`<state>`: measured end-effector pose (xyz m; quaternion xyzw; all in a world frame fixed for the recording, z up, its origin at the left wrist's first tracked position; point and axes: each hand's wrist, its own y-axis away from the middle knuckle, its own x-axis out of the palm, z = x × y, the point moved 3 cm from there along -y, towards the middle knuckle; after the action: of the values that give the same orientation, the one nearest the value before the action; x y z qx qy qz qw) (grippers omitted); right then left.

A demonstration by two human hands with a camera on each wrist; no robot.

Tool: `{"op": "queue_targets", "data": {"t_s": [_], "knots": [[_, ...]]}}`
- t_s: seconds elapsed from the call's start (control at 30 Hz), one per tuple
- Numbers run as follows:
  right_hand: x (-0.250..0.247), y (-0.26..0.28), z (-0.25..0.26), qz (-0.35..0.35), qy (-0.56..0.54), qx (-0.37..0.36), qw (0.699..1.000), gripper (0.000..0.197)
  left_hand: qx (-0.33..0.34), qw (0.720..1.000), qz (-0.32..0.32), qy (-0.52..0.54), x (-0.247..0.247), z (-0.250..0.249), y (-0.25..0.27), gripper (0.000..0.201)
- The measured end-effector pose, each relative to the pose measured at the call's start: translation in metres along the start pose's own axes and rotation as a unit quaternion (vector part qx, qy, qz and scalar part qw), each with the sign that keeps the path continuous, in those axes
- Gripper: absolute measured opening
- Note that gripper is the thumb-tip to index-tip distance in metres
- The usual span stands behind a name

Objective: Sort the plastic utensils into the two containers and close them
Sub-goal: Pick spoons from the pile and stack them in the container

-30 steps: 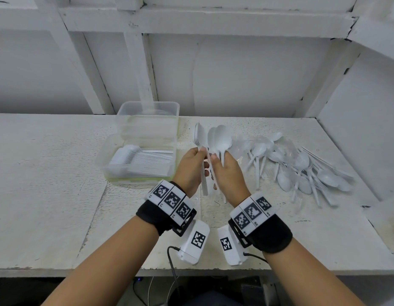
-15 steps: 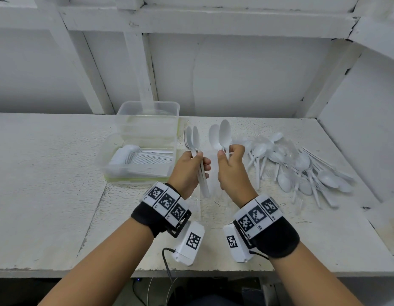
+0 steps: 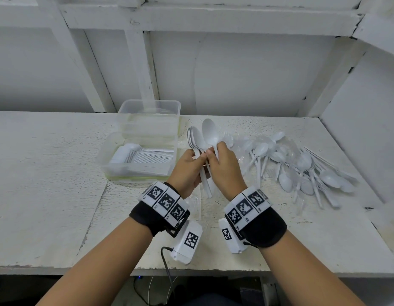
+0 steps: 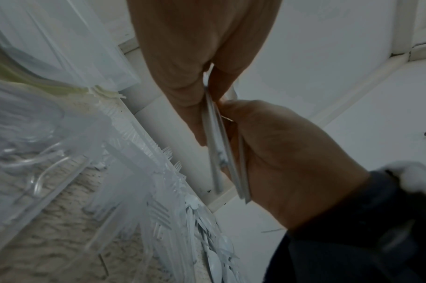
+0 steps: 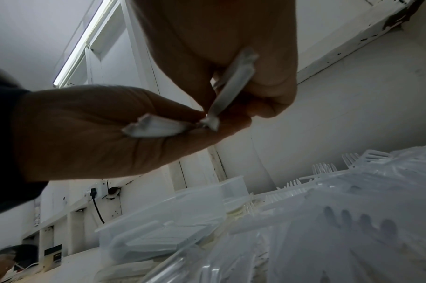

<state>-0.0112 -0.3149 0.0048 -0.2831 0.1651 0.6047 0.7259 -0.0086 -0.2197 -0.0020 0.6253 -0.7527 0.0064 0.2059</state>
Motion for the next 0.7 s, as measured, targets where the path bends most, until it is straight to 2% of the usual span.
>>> {"op": "queue_targets", "data": {"t_s": [0.07,0.13,0.2,0.37,0.5,0.6,0.7], "knots": [[0.001,-0.001,-0.001,0.002,0.021,-0.002,1.000,0.018,-0.001,1.000,0.005,-0.010,-0.001,0.000,-0.001,0.019],[0.001,-0.002,-0.003,0.004,0.029,-0.005,1.000,0.023,-0.001,1.000,0.017,-0.010,-0.002,0.000,0.000,0.015],[0.000,-0.003,-0.004,0.002,0.012,-0.008,1.000,0.027,-0.005,0.999,0.038,-0.002,-0.002,-0.001,0.002,0.020],[-0.011,-0.003,-0.003,0.035,-0.034,-0.001,0.999,0.029,-0.027,0.997,0.066,0.027,-0.005,-0.003,0.002,0.018],[-0.028,-0.003,0.000,0.023,-0.042,0.017,0.999,0.024,-0.030,0.998,0.038,0.026,-0.007,-0.002,-0.002,0.008],[-0.026,-0.001,-0.003,0.056,-0.083,0.057,0.993,0.018,-0.024,0.999,0.037,0.019,-0.006,-0.001,-0.001,0.007],[-0.022,-0.001,-0.003,0.044,-0.093,0.045,0.994,0.008,-0.017,0.999,0.040,0.010,-0.003,0.000,-0.002,0.008]]}}
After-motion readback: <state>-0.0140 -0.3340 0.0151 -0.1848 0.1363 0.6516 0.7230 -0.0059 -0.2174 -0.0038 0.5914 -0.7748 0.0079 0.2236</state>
